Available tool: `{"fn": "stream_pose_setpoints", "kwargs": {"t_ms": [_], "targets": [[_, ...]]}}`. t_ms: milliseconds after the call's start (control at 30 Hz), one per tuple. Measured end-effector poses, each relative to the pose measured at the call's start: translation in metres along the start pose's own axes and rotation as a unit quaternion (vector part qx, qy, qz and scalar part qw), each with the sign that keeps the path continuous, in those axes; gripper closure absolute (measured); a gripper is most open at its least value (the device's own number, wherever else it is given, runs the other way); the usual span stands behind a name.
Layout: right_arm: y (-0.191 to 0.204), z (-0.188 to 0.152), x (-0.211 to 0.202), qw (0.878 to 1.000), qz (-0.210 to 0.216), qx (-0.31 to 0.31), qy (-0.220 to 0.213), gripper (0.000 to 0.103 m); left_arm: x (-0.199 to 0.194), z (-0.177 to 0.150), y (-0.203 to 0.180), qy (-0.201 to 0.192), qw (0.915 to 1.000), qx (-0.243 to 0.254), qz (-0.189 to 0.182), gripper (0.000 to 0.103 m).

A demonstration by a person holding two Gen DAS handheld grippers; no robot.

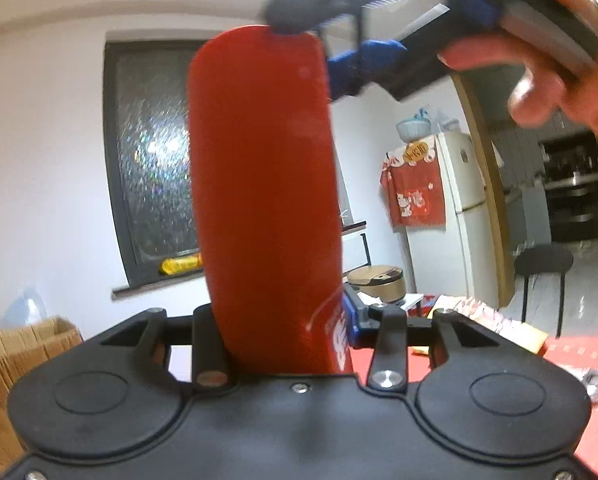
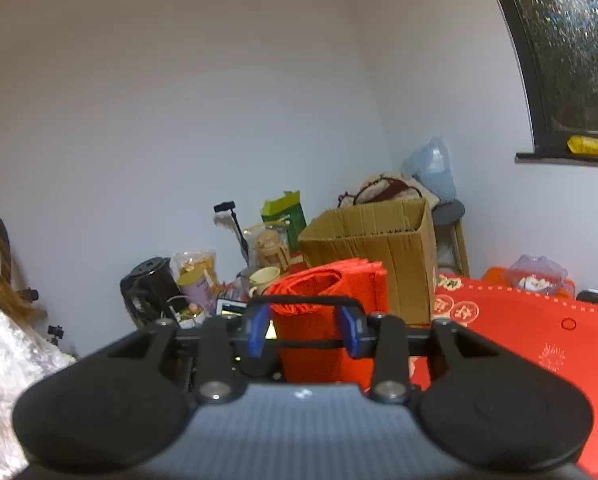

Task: Fold shopping bag
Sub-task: 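Lift the strip's top end with the right gripper while the left gripper holds its lower end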

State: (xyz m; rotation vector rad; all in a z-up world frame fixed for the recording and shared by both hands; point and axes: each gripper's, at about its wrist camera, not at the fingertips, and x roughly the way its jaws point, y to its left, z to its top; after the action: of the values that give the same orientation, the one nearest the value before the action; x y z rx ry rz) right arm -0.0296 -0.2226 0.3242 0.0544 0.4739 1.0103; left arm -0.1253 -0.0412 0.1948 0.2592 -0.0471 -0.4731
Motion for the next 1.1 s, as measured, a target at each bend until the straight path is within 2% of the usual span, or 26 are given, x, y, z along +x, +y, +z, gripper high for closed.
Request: {"fn": "stream_pose_setpoints", "kwargs": {"t_ms": [267, 600, 700, 833, 1100], "targets": [[0.019, 0.021, 0.020, 0.995, -0.063, -0.005, 0.072, 0.063, -0.002, -0.005, -0.009, -0.014, 0.9990, 0.042, 0.002, 0.063], [0.030, 0.051, 0.041, 0.976, -0.123, 0.030, 0.176, 0.062, -0.010, -0.015, -0.031, -0.034, 0.9941, 0.103, 0.009, 0.066], [0.028, 0.061, 0.048, 0.967, -0.138, 0.063, 0.206, 0.062, -0.012, -0.020, -0.038, -0.038, 0.9924, 0.117, 0.013, 0.066], [0.031, 0.067, 0.063, 0.953, -0.170, 0.066, 0.241, 0.061, -0.013, -0.022, -0.041, -0.040, 0.9920, 0.119, 0.017, 0.067], [0.030, 0.072, 0.091, 0.915, -0.241, 0.079, 0.312, 0.058, -0.011, -0.023, -0.048, -0.050, 0.9900, 0.132, 0.000, 0.069]]}}
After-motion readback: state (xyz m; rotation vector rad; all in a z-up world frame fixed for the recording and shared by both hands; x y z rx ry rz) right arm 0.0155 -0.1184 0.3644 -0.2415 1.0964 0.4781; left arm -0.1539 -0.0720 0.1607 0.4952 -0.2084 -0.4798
